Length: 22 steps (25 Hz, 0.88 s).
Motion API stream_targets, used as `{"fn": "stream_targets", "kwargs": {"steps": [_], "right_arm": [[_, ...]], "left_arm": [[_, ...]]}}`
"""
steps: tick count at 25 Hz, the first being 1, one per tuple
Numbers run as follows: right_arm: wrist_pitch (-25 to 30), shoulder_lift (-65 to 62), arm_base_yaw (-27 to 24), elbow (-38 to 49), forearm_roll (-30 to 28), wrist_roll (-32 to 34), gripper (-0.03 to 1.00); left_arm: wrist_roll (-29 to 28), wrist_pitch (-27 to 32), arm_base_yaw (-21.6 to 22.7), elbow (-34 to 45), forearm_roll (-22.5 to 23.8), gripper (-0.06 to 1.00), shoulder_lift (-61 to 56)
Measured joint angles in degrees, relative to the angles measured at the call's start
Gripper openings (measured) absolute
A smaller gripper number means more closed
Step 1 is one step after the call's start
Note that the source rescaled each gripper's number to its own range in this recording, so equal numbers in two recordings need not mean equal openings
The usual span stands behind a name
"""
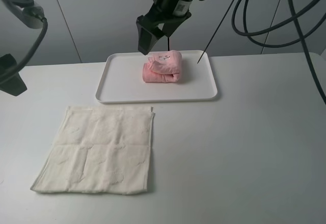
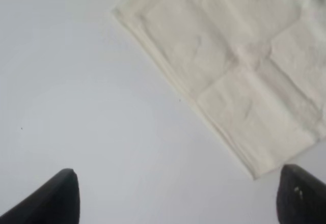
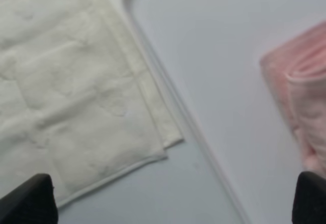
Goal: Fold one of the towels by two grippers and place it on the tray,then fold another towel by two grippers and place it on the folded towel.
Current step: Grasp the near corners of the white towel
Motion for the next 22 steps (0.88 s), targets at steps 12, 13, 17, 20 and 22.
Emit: {"fn": "stream_targets", "kwargs": {"steps": [12, 13, 17, 20, 22], "right_arm": [[-0.7, -9.9, 8.2, 18.5, -6.8, -0.9, 0.99], [-1.7, -11.2, 8.2, 21.4, -6.9, -0.9, 0.99], [-5.3, -14.9, 9.3, 31.4, -7.8, -0.9, 0.99], [-7.3, -16.4, 11.8, 36.8, -8.5, -0.9, 0.99], [-8.4, -16.7, 14.2, 39.4, -9.2, -0.9, 0.99]], "left_arm": [[7.8, -6.2, 0.0, 14.1, 6.7, 0.99, -5.3], [9.1, -6.8, 0.0, 14.4, 6.7, 0.99, -5.4], [14.8, -9.4, 0.0, 17.0, 6.7, 0.99, -5.4], [18.3, -10.9, 0.0, 19.4, 6.8, 0.99, -5.4], [21.1, -12.8, 0.0, 21.9, 6.8, 0.99, -5.4]]}}
